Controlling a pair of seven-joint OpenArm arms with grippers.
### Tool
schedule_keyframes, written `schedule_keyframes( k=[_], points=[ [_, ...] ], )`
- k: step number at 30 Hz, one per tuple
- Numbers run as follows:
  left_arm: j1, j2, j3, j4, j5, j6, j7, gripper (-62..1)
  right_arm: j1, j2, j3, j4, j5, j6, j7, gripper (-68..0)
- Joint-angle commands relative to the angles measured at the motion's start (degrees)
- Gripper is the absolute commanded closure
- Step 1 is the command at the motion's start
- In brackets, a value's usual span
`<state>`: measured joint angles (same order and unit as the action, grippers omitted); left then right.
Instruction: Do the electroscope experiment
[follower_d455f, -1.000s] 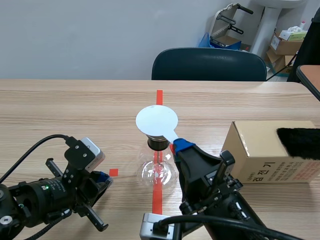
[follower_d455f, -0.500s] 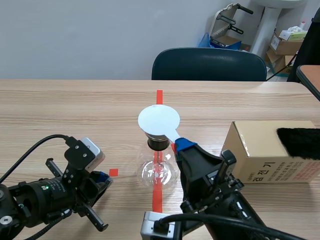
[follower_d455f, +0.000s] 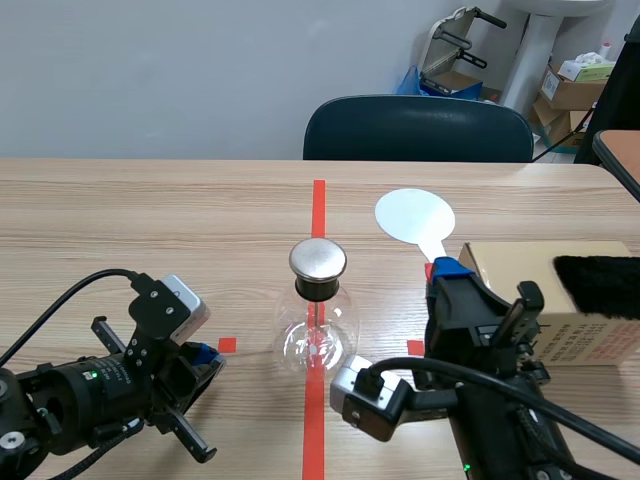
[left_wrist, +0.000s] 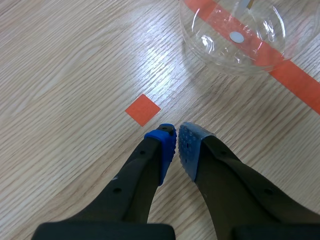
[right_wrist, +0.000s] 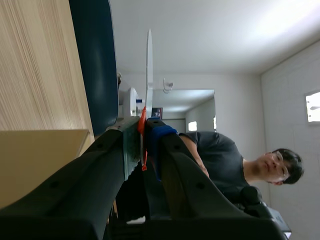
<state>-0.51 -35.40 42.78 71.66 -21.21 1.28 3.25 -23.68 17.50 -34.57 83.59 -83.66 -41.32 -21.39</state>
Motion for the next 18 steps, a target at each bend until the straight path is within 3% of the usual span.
schedule_keyframes(
  k=[1,8,18],
  points=[
    [-0.3,0.3,-0.4,1.0,-0.2,-0.3,-0.3,-6.6,0.5,0.4,0.5,1.3,0.0,-0.7,-1.7,-0.8],
    [-0.3,0.3,-0.4,1.0,-0.2,-0.3,-0.1,-6.6,0.5,0.4,0.5,1.3,0.0,-0.7,-8.9,-0.8],
    [-0.3,0.3,-0.4,1.0,-0.2,-0.3,0.5,-6.6,0.5,0.4,0.5,1.3,0.0,-0.7,-11.7,-0.8]
  ],
)
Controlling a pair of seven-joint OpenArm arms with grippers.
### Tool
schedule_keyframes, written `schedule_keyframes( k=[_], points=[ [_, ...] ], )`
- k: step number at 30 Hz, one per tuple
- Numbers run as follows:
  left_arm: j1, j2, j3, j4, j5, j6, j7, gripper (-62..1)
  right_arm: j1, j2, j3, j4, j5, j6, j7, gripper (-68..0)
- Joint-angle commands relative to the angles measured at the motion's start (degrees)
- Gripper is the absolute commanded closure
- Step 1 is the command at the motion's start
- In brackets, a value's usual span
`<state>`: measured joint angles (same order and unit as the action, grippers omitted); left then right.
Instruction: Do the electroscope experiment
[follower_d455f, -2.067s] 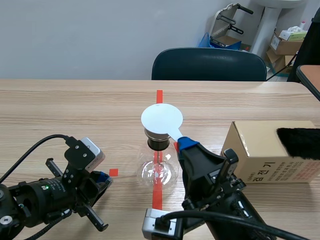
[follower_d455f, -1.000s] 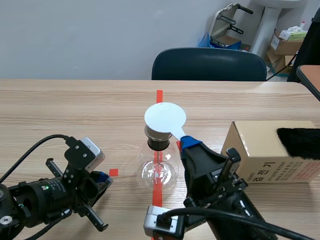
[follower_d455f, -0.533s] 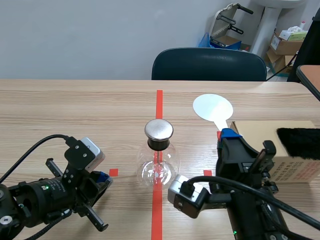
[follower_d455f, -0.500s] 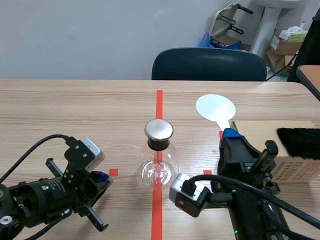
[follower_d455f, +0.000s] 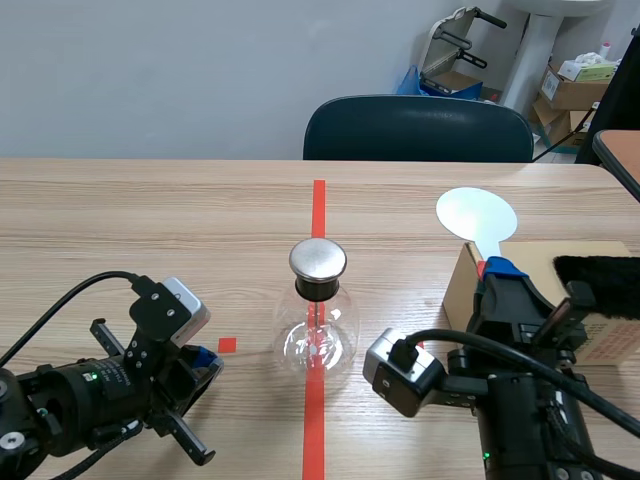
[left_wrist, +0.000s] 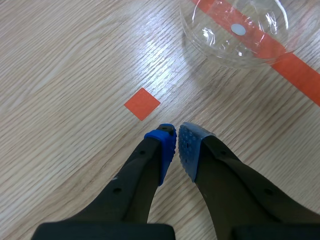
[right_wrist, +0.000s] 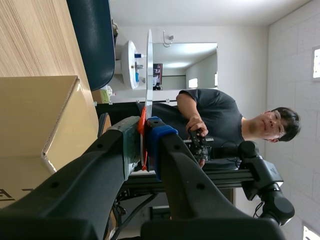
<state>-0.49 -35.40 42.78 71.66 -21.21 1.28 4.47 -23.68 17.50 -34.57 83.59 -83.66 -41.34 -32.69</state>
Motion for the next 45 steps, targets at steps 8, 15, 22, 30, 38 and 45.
schedule_keyframes(
  k=[8,15,22,30,38,45],
  points=[
    [-0.3,0.3,-0.4,1.0,-0.2,-0.3,-0.7,-6.6,0.5,0.4,0.5,1.3,0.0,-0.6,-0.4,-0.8],
    [-0.3,0.3,-0.4,1.0,-0.2,-0.3,-0.7,-6.6,0.5,0.4,0.5,1.3,0.0,-0.6,-0.4,-0.8],
    [-0.3,0.3,-0.4,1.0,-0.2,-0.3,-0.7,-6.6,0.5,0.4,0.5,1.3,0.0,-0.6,-0.4,-0.8],
    [-0.3,0.3,-0.4,1.0,-0.2,-0.3,-0.7,-6.6,0.5,0.4,0.5,1.3,0.0,-0.6,0.0,-0.8],
    [-0.3,0.3,-0.4,1.0,-0.2,-0.3,-0.7,-6.6,0.5,0.4,0.5,1.3,0.0,-0.6,1.0,-0.8],
    [-0.3,0.3,-0.4,1.0,-0.1,-0.3,-0.7,-6.6,0.5,0.4,0.5,1.3,0.0,-0.6,1.3,-0.8]
  ],
)
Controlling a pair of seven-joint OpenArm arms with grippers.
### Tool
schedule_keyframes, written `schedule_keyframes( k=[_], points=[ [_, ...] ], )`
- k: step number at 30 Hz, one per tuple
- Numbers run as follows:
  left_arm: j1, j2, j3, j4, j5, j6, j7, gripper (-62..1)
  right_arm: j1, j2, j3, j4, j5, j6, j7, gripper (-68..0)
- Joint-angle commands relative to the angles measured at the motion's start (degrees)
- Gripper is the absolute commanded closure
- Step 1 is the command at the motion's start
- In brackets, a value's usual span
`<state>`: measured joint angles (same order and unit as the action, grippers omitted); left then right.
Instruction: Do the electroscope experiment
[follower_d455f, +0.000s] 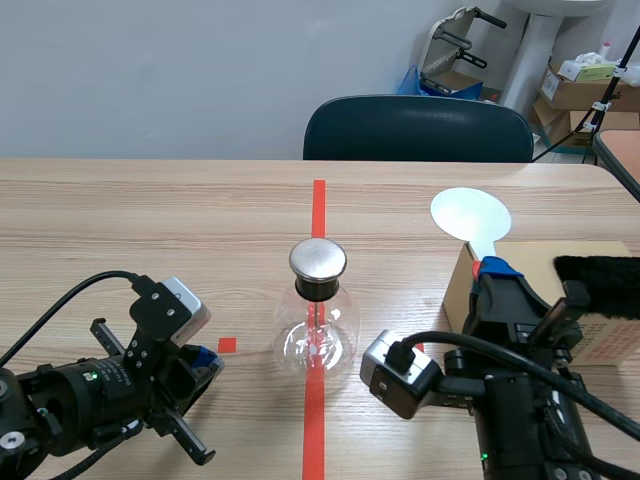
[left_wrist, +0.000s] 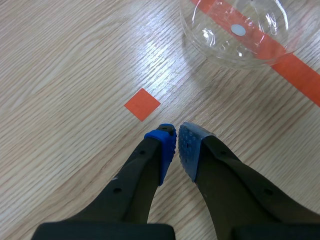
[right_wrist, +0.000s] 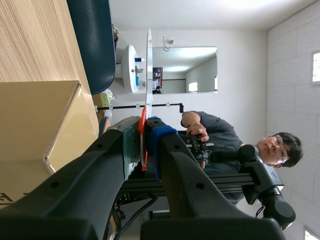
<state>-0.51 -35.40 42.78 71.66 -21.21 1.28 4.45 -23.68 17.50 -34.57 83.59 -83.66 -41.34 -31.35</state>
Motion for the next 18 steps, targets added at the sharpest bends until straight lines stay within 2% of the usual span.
schedule_keyframes(
  k=[1,4,8,10,13,18],
  points=[
    [-0.3,0.3,-0.4,1.0,-0.1,-0.3,-0.7,-6.6,0.5,0.4,0.5,1.3,0.0,-0.7,-0.1,-0.8],
    [-0.3,0.3,-0.4,1.0,-0.1,-0.3,-0.7,-6.6,0.0,0.4,0.9,1.3,0.0,-0.9,0.0,-0.8],
    [-0.3,0.3,-0.4,1.0,-0.1,-0.3,-0.7,-6.6,-2.7,-0.3,4.9,1.5,0.0,-1.9,5.2,-0.8],
    [-0.3,0.3,-0.4,1.0,-0.1,-0.3,-0.7,-6.6,-4.6,-1.0,8.5,1.6,0.4,-3.5,9.8,-0.9],
    [-0.3,0.3,-0.4,1.0,-0.1,-0.3,-0.7,-6.6,-7.2,-2.0,14.5,1.6,2.7,-3.5,17.9,-0.8],
    [-0.3,0.2,-0.4,1.0,-0.1,-0.3,-0.7,-6.6,-9.8,-2.9,23.6,1.5,9.5,-3.5,31.1,-0.9]
  ],
)
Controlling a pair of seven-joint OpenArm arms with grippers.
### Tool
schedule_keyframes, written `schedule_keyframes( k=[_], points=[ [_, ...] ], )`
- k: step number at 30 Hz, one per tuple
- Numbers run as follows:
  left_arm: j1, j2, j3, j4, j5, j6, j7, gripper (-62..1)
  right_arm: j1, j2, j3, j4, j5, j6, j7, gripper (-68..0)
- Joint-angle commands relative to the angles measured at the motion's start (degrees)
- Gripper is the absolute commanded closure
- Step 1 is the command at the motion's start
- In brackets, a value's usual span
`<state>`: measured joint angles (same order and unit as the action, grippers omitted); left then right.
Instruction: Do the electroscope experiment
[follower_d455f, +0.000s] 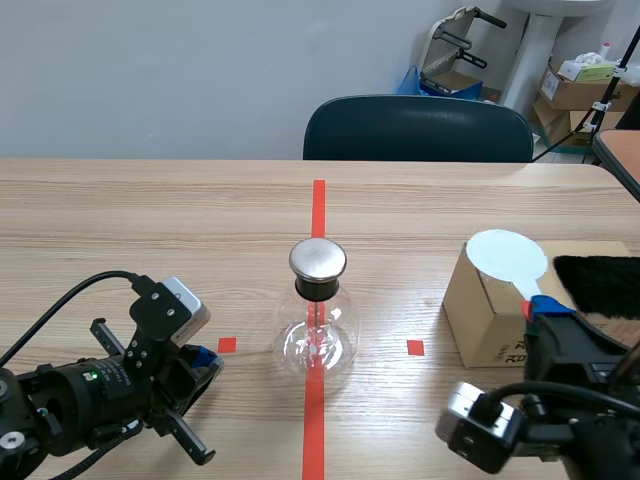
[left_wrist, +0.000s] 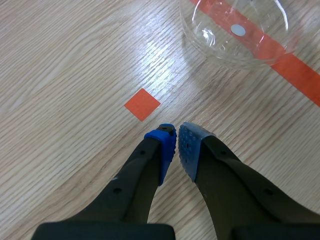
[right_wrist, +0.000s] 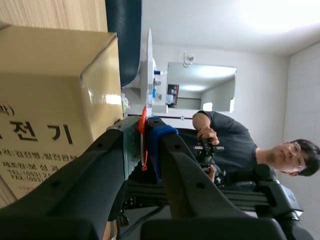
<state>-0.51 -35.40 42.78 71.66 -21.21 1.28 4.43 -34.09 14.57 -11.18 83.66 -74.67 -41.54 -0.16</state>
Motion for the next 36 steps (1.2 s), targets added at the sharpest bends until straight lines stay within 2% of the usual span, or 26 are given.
schedule_keyframes(
  k=[1,9,12,22,29,36],
  points=[
    [-0.3,0.1,-0.4,1.0,-0.1,-0.3,-0.7,-6.6,0.5,0.0,1.9,1.4,2.1,-3.3,2.1,-0.9],
    [-0.3,-0.5,-0.4,1.0,-0.2,-0.5,-0.8,-6.6,0.5,-0.4,12.3,0.2,12.8,-3.3,16.0,-0.8],
    [-0.3,-1.5,-0.4,1.0,-0.2,-0.5,-1.1,-6.7,0.5,-1.9,16.2,-1.3,13.9,-3.3,20.8,-0.8],
    [1.7,-3.7,-0.4,1.2,-0.8,-0.5,-8.8,-7.0,0.9,-6.7,27.4,-7.5,20.1,-3.3,36.4,-0.9],
    [2.6,-5.6,-0.4,1.2,-5.1,-0.5,-12.9,-7.0,2.7,-7.5,30.9,-12.7,20.4,-3.3,40.2,-0.8],
    [2.7,-6.6,-0.4,1.2,-6.0,-0.9,-15.5,-7.0,4.1,-7.4,31.9,-14.0,18.9,-3.3,38.9,-0.8]
  ],
)
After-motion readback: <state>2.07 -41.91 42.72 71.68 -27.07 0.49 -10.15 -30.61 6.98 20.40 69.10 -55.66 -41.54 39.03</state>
